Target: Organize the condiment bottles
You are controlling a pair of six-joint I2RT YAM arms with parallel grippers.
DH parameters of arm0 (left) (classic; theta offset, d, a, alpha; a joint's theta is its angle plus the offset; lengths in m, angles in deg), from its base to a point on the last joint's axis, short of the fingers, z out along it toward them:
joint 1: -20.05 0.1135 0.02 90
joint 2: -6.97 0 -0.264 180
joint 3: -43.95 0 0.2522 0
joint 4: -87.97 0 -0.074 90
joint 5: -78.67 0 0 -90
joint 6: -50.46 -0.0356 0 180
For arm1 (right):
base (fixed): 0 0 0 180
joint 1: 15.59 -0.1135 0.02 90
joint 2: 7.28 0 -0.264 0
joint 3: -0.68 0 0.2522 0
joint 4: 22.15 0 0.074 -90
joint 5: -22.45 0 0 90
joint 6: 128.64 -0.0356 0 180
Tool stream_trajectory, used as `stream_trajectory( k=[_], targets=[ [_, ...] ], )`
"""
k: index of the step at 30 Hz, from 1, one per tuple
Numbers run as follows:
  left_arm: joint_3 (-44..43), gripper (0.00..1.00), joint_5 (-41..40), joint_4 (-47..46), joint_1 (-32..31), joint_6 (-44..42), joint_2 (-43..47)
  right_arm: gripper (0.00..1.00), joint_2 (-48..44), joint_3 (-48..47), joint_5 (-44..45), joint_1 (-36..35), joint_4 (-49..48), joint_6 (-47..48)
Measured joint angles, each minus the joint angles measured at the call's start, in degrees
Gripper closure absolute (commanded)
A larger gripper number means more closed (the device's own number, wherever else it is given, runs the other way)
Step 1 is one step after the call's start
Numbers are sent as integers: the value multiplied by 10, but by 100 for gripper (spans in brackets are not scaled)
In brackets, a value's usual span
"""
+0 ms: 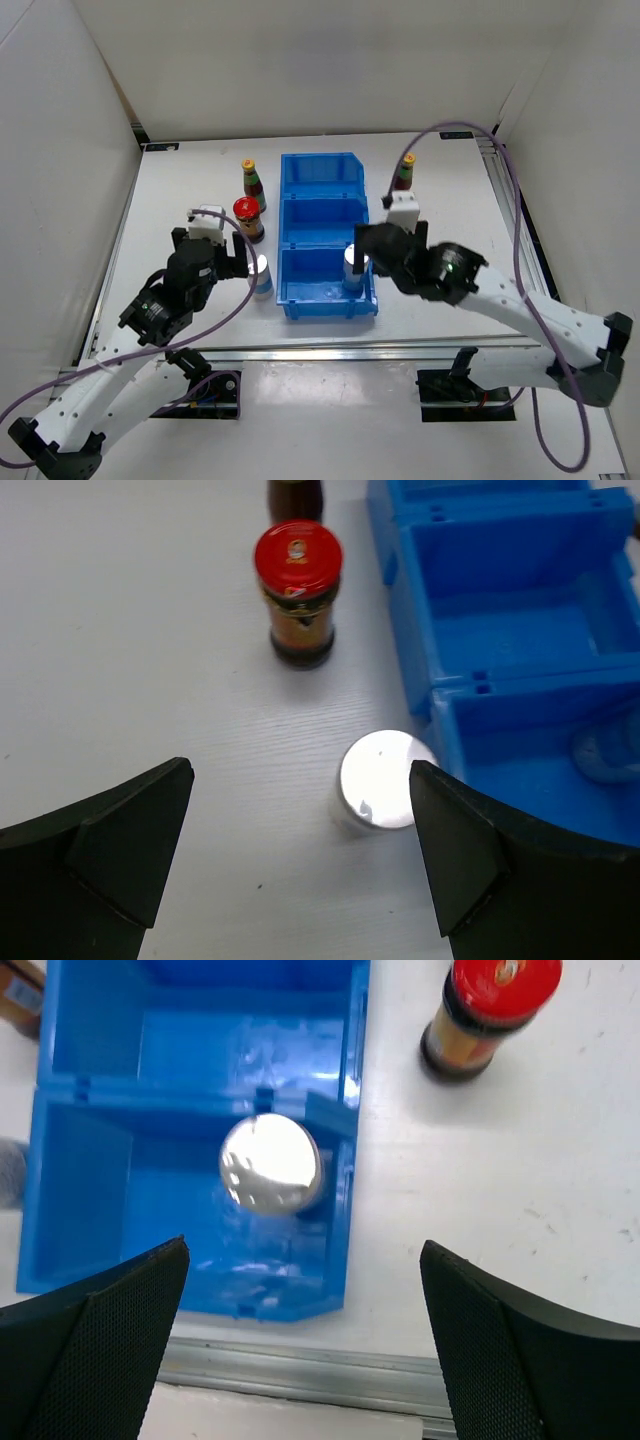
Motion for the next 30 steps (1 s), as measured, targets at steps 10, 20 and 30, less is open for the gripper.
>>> stream_trajectory(
  k=[10,20,30],
  targets=[
    [-31,0,206,-34,23,3,-116,1,-69,108,91,-22,-49,-66],
    [-16,0,297,-45,79,25,-152,1,-92,132,130,-26,-50,-101],
    [-6,2,297,-37,80,45,-204,1,-96,133,142,-26,-49,-121]
  ],
)
